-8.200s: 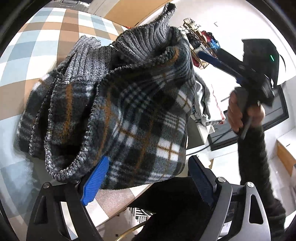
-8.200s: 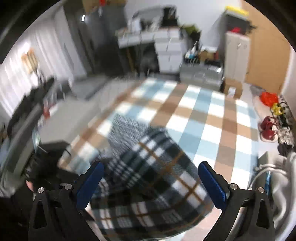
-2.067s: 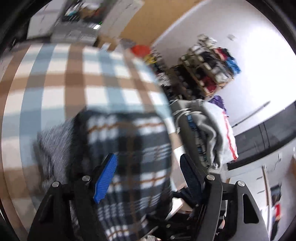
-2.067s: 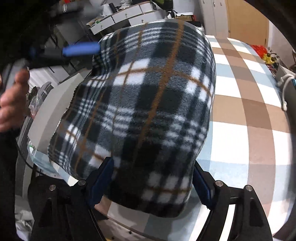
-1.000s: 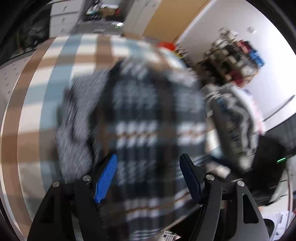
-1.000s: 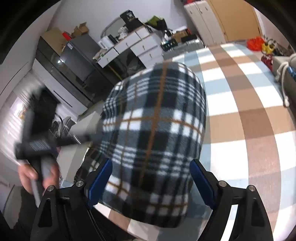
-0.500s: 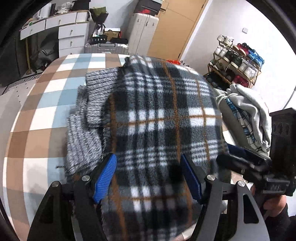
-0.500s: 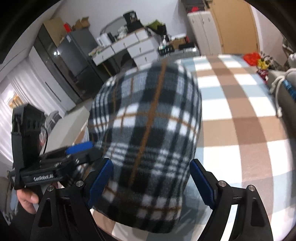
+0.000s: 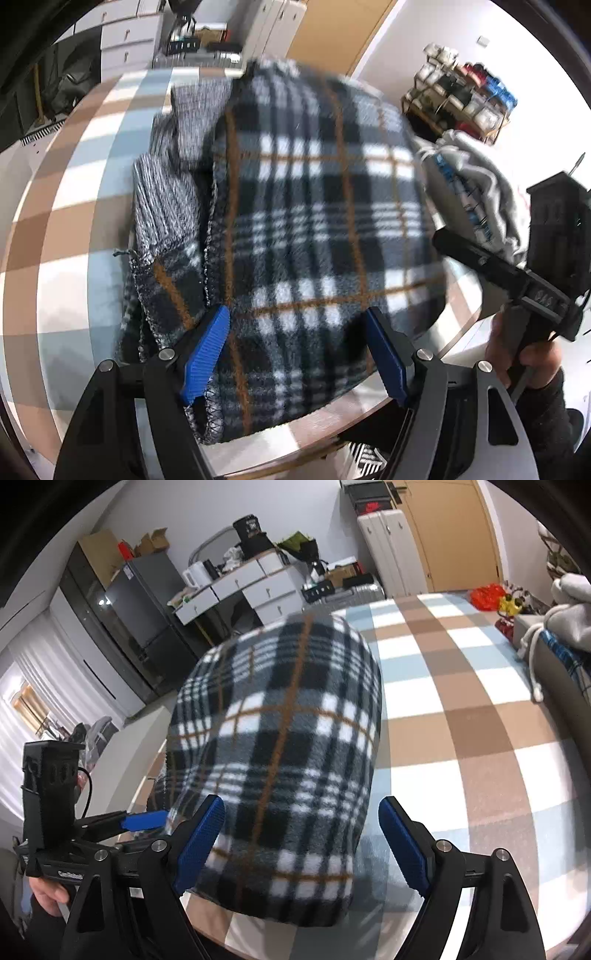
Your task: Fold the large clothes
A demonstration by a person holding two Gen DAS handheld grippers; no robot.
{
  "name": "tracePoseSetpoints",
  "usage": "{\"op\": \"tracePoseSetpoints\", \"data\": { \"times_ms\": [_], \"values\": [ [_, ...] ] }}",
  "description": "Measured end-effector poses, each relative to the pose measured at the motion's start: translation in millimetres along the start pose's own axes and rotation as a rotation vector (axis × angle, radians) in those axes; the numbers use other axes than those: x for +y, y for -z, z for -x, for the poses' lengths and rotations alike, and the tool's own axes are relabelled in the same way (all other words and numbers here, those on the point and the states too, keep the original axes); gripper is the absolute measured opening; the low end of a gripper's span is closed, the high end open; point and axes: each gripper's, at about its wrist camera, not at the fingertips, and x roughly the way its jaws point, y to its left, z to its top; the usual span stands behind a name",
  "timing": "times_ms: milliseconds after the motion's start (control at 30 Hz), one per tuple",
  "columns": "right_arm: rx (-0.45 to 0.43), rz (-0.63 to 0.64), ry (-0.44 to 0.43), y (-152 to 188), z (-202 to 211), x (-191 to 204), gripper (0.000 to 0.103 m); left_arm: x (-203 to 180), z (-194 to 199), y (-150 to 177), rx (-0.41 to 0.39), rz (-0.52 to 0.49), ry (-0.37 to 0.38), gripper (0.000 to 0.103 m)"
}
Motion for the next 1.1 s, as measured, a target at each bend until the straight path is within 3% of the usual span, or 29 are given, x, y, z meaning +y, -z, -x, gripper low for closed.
{"op": "tracePoseSetpoints", "data": {
  "times_ms": [200,267,367,467,500,533,767,900,1100],
  "values": [
    [0.065,0.041,0.020,6.6,-17.2,7.7,0.086,-11.9,-14.2,-7.0,0.001,-0.044,-0.082,0.073],
    [0.076,0.039,0.010,8.5,-18.9,9.3,0.086,-10.5,-10.2,-11.3,-0.004,-0.030,-0.056,0.073],
    [0.062,0.003,-0.017,6.2,-13.0,4.0,0.086,1.2,18.0,-18.8,-0.039,0.062,0.078,0.074],
    [0.032,-0.050,-0.059,0.4,-4.6,-6.9,0.086,21.8,47.8,-31.9,-0.111,0.144,0.034,0.077],
    [0.028,-0.060,-0.062,-1.3,-3.9,-9.9,0.086,30.1,51.4,-39.1,-0.103,0.164,0.045,0.087],
    [0.025,-0.073,-0.064,-3.1,-3.9,-13.7,0.086,35.9,51.2,-44.4,-0.087,0.180,0.048,0.094],
    [0.053,-0.136,-0.106,-11.1,-13.6,-34.1,0.086,61.6,5.4,-72.5,0.146,0.199,-0.001,0.094],
    [0.081,-0.164,-0.151,-15.9,-21.6,-40.1,0.086,71.4,-17.9,-76.6,0.225,0.270,0.152,0.094],
    [0.129,-0.211,-0.219,-26.9,-38.2,-46.3,0.086,77.9,-46.9,-86.3,0.310,0.299,0.248,0.094]
  ]
}}
